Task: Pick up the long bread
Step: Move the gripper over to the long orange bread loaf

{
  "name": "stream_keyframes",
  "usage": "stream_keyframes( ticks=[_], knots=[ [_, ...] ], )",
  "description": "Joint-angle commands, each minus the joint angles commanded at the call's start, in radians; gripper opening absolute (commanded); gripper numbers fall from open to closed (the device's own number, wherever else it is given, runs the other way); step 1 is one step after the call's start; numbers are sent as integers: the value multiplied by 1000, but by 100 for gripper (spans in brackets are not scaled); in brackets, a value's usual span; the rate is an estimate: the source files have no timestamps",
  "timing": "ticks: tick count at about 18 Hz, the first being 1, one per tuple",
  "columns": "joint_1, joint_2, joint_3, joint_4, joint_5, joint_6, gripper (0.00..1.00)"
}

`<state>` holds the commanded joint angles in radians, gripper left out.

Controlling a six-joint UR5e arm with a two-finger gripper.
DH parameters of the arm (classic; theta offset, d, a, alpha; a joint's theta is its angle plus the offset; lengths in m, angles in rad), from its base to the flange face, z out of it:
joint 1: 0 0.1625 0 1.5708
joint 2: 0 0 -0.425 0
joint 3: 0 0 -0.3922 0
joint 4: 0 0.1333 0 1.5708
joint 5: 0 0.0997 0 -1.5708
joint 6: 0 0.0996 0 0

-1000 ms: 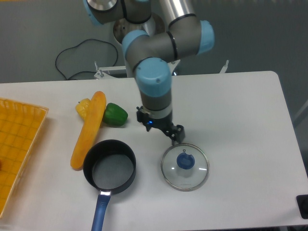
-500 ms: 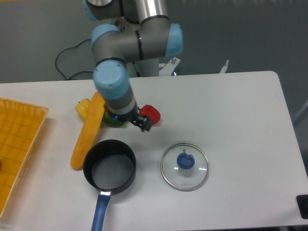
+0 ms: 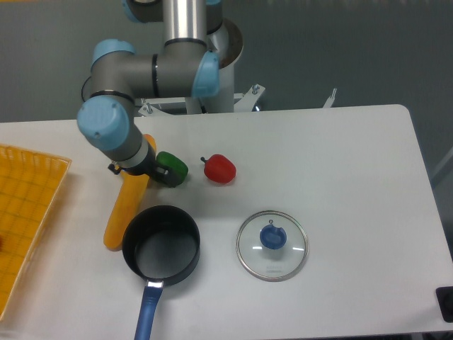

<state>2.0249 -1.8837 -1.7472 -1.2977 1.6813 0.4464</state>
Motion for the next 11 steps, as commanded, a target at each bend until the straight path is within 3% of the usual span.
stream_keyframes(
  ticks=[6, 11],
  knots=[
    [-18, -3, -5, 17, -17, -15, 100],
    [-37, -43, -6, 44, -20, -48, 100]
  ],
)
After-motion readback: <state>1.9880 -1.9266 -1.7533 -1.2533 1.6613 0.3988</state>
